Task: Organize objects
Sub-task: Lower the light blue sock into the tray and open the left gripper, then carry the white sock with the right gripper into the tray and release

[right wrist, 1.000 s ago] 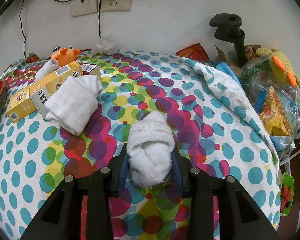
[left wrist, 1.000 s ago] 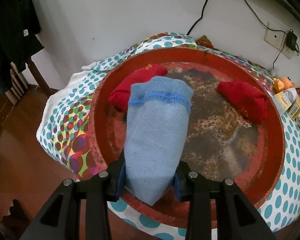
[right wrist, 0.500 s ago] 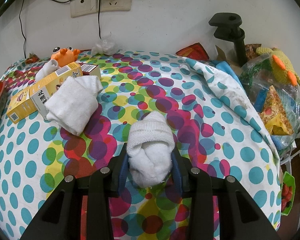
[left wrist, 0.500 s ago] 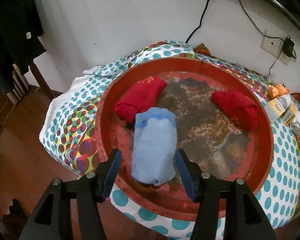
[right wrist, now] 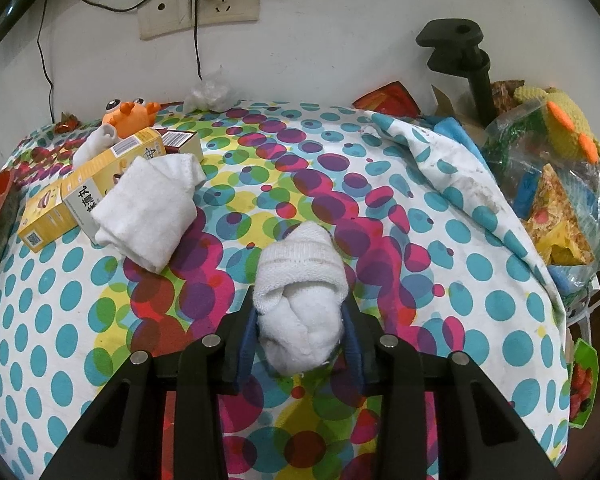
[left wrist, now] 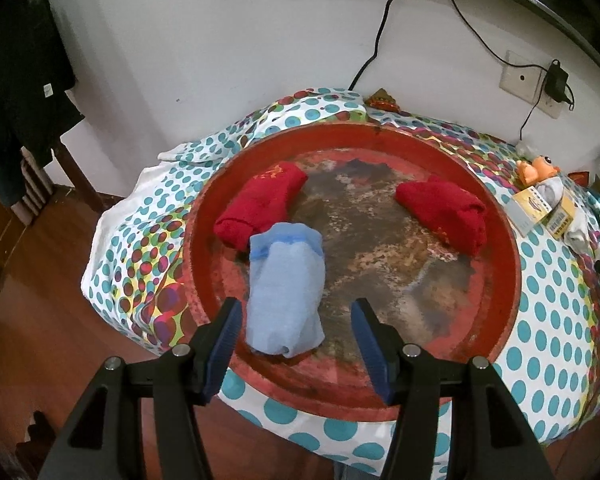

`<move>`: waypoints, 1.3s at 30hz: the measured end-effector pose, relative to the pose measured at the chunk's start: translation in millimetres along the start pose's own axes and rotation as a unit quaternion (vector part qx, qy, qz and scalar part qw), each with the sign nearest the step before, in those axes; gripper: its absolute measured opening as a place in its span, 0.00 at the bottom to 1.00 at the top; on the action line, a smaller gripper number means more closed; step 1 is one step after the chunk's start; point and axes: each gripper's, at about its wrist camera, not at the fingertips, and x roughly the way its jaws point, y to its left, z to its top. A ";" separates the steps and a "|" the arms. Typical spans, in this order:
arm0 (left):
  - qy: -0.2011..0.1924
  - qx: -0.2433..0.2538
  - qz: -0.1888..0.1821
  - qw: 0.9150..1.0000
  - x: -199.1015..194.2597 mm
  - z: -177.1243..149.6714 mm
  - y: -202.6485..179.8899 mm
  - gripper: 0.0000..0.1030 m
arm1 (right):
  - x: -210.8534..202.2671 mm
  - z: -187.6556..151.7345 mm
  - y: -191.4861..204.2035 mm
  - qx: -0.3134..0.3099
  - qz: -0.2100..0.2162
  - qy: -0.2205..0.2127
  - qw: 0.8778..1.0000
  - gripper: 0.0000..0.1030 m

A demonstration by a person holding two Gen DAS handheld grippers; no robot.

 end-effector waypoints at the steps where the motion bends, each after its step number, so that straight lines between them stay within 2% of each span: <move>1: 0.000 0.002 -0.002 1.000 -0.8 0.4 -0.8 0.56 | -0.5 -0.8 -2.5 0.000 -0.003 0.000 1.000 0.33; 8: 0.004 0.007 -0.010 1.000 -5.7 0.3 -3.5 0.56 | -9.7 -13.2 -24.6 0.015 -0.023 -0.002 1.000 0.32; 18: 0.015 0.016 -0.018 1.000 -8.9 -1.4 -9.2 0.56 | -38.8 -43.3 -45.7 0.014 0.005 -0.017 1.000 0.31; 26: 0.023 0.011 -0.017 1.000 -7.3 -2.1 -9.3 0.56 | -64.0 -67.7 -23.1 -0.007 0.066 -0.020 0.998 0.31; 34: 0.028 -0.004 -0.019 0.999 -10.7 0.6 3.1 0.56 | -97.4 -76.1 23.4 -0.063 0.124 -0.031 0.990 0.31; 35: 0.029 -0.007 -0.019 0.999 -11.1 1.1 5.1 0.56 | -103.5 -77.7 31.1 -0.074 0.132 -0.031 0.988 0.31; 36: 0.029 -0.009 -0.019 0.999 -11.9 1.2 7.1 0.56 | -106.9 -78.2 40.9 -0.189 0.220 -0.025 0.957 0.31; 39: 0.023 -0.018 -0.019 0.999 -16.2 3.3 14.0 0.56 | -117.6 -72.5 67.1 -0.213 0.241 -0.026 0.947 0.31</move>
